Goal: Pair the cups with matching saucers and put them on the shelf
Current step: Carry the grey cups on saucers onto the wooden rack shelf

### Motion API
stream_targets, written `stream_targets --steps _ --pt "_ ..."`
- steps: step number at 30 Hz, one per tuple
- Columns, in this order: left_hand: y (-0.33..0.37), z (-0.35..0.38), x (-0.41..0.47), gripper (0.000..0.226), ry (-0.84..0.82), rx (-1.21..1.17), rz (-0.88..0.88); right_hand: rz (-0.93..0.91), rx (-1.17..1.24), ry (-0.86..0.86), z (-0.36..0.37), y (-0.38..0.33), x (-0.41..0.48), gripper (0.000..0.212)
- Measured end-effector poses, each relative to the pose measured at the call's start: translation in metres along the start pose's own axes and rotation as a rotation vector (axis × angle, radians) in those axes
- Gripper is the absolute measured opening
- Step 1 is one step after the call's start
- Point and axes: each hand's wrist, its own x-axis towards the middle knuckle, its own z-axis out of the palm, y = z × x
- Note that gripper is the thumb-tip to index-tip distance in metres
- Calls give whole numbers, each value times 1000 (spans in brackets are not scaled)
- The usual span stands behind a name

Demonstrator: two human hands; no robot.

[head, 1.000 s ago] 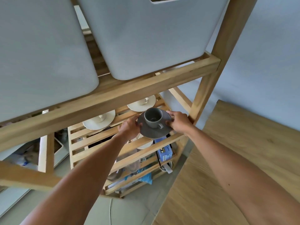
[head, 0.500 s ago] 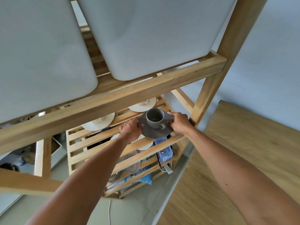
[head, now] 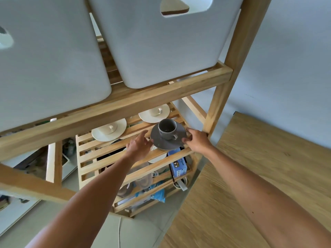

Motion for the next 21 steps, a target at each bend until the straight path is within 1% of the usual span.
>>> stream_targets --steps 3,5,8,10,12,15,19,21 --pt "6 -6 -20 49 39 -7 12 0 36 0 -10 0 -20 60" --pt "12 -11 -32 46 88 -23 35 -32 35 16 -19 0 -35 62" --pt "31 -17 -61 42 159 -131 108 -76 73 41 -40 2 -67 61" --pt "47 -19 -84 37 179 -192 185 -93 72 59 -58 5 -94 60" --pt "67 -16 -108 33 148 -213 275 -95 71 85 -79 15 -126 59" --pt "102 -7 -138 38 67 -179 341 -81 107 131 -112 35 -171 60" --pt "168 14 -177 43 8 -212 413 -59 69 204 -163 71 -229 60" --pt "196 28 -193 46 -15 -238 489 -31 48 229 -185 88 -254 59"
